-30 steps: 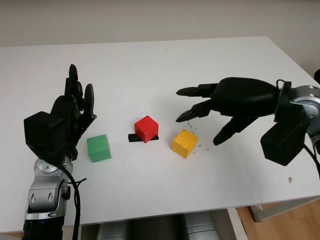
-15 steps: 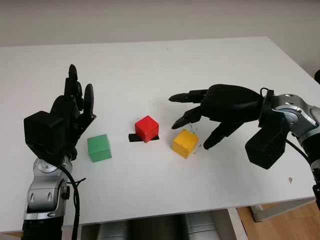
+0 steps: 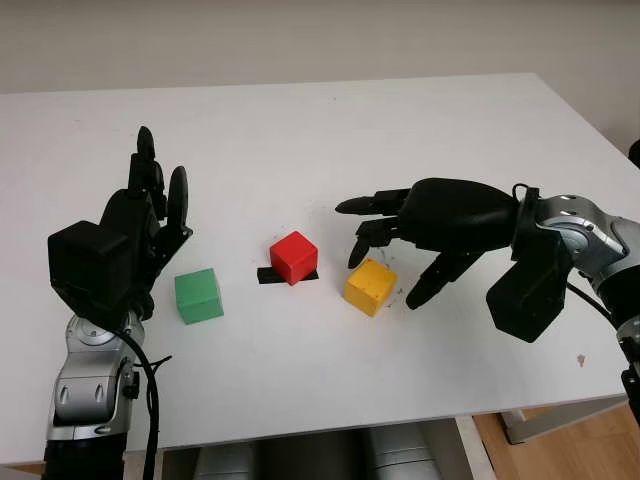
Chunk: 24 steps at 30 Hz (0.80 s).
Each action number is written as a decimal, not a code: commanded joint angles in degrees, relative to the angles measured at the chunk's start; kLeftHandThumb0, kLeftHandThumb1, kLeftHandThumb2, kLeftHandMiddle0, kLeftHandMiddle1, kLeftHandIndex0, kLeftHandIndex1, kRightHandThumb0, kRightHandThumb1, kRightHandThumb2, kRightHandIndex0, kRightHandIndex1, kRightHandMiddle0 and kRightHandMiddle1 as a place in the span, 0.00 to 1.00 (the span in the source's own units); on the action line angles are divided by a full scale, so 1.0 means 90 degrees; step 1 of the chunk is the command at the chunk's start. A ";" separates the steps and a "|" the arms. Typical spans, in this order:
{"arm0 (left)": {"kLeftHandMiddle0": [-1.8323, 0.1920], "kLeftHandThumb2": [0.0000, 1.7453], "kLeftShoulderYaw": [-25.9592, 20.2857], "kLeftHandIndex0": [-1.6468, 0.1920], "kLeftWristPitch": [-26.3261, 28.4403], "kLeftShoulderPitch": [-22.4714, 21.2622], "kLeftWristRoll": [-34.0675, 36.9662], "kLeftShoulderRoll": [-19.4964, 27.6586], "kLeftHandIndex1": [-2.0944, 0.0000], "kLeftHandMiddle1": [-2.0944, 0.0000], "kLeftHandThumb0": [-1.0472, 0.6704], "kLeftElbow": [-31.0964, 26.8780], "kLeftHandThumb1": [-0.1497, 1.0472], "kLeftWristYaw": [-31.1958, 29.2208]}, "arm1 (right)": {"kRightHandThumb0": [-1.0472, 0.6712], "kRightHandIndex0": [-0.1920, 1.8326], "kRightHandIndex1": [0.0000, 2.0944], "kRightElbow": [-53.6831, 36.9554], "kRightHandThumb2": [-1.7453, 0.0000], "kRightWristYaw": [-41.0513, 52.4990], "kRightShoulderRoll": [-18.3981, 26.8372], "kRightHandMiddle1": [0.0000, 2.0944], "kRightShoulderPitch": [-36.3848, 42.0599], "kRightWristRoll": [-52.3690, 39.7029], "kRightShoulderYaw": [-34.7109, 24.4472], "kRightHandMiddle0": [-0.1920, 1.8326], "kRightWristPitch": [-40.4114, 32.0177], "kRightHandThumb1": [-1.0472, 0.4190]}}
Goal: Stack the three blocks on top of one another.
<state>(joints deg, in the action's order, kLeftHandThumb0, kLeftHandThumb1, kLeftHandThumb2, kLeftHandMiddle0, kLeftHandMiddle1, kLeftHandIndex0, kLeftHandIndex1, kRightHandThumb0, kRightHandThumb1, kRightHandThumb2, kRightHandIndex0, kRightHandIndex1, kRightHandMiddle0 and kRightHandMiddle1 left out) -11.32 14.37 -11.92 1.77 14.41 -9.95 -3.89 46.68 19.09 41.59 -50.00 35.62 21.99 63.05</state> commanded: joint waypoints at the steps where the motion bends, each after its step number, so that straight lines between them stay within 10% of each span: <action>1: 1.00 0.38 0.0028 1.00 0.0033 0.0006 0.0003 -0.0017 1.00 1.00 0.13 -0.0164 1.00 0.0026 | 0.19 0.19 0.03 0.0005 0.97 -0.0085 -0.0034 0.43 -0.0071 0.0036 0.0028 0.22 0.0046 0.12; 24: 1.00 0.38 0.0025 1.00 0.0009 0.0150 0.0011 -0.0068 1.00 1.00 0.14 -0.0249 1.00 0.0041 | 0.23 0.21 0.03 0.0632 0.97 -0.1273 -0.0323 0.43 -0.0230 0.0804 0.0417 0.23 -0.0021 0.12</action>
<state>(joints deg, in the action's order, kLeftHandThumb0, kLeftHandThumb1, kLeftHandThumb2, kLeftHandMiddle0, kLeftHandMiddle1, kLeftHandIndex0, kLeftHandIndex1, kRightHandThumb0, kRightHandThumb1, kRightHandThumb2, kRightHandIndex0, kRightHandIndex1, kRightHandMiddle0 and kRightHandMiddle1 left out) -11.11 14.58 -11.18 1.88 13.81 -11.13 -3.68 51.90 8.28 39.04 -50.61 42.66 25.36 62.68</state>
